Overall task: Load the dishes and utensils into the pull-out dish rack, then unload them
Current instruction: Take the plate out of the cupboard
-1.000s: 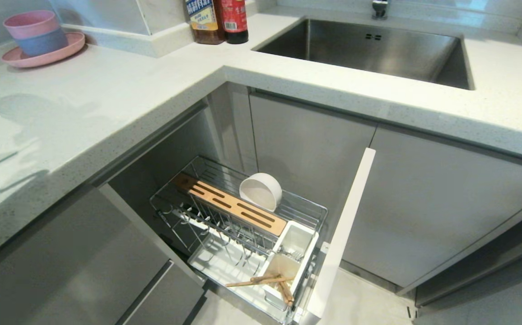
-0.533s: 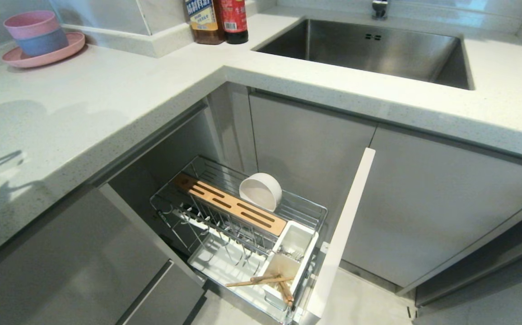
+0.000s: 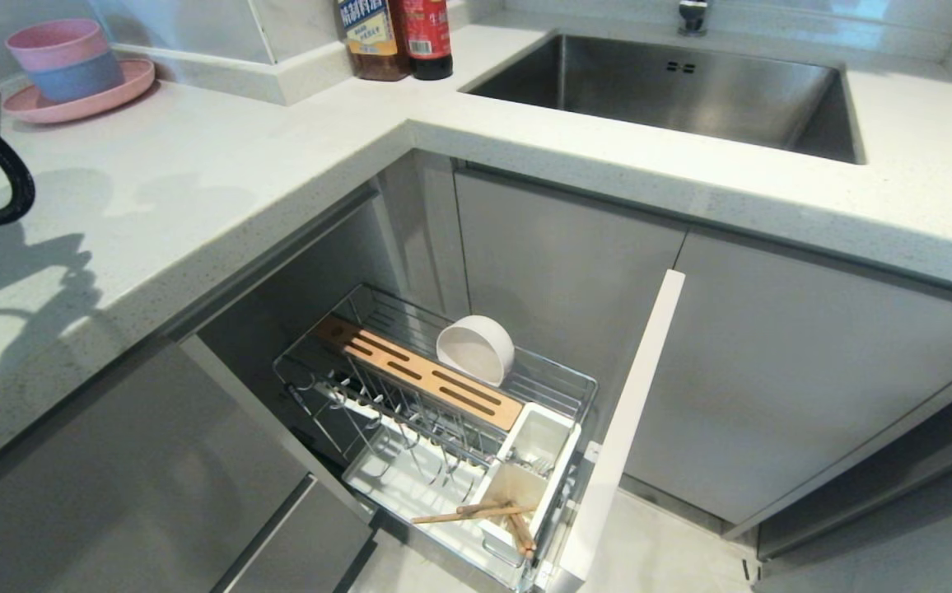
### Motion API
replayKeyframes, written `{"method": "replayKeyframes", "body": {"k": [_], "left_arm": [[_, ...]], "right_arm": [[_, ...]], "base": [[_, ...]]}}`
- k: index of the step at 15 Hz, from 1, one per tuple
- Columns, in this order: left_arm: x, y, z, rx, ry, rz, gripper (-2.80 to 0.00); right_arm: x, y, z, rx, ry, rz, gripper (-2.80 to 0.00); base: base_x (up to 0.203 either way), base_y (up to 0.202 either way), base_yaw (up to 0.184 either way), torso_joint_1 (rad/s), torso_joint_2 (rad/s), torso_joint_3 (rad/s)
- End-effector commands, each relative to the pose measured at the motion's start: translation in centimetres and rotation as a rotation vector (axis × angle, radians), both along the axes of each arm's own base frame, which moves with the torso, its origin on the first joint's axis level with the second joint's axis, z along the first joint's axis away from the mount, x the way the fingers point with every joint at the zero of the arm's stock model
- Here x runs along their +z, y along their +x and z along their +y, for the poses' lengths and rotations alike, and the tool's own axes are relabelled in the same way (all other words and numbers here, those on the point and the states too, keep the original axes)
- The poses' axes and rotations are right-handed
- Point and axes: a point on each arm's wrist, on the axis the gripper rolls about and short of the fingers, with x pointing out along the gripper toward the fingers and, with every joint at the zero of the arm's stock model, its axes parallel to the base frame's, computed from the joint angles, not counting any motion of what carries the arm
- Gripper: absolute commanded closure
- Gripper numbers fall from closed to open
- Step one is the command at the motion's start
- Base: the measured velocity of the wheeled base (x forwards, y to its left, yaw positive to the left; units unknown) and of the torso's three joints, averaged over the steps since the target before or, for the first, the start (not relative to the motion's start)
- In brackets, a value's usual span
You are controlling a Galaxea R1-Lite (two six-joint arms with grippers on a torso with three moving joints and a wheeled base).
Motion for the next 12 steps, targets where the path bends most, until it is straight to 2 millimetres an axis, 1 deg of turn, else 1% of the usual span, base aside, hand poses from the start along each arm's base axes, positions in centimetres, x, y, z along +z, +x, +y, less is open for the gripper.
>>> {"method": "replayKeyframes", "body": {"k": [1,5,9,12], "left_arm": [[-0.7,1.1,-0.2,0.005,0.013,0.038,0.00],[-1.6,2.1,-0.6,0.000,0.027,0.095,0.00],[-2.4,2.3,-1.2,-0.018,0.049,0.169,0.00],[-3.1,3.1,-2.2,-0.037,0.063,0.198,0.00]], "right_arm": [[0.0,0.0,0.0,0.000,0.000,0.002,0.00],[0.0,0.0,0.0,0.000,0.000,0.002,0.00],[0.0,0.0,0.0,0.000,0.000,0.002,0.00],[0.0,0.0,0.0,0.000,0.000,0.002,0.00]], "base": [[0.000,0.000,0.000,0.000,0.00,0.000],[0.000,0.000,0.000,0.000,0.00,0.000],[0.000,0.000,0.000,0.000,0.00,0.000],[0.000,0.000,0.000,0.000,0.00,0.000]]}}
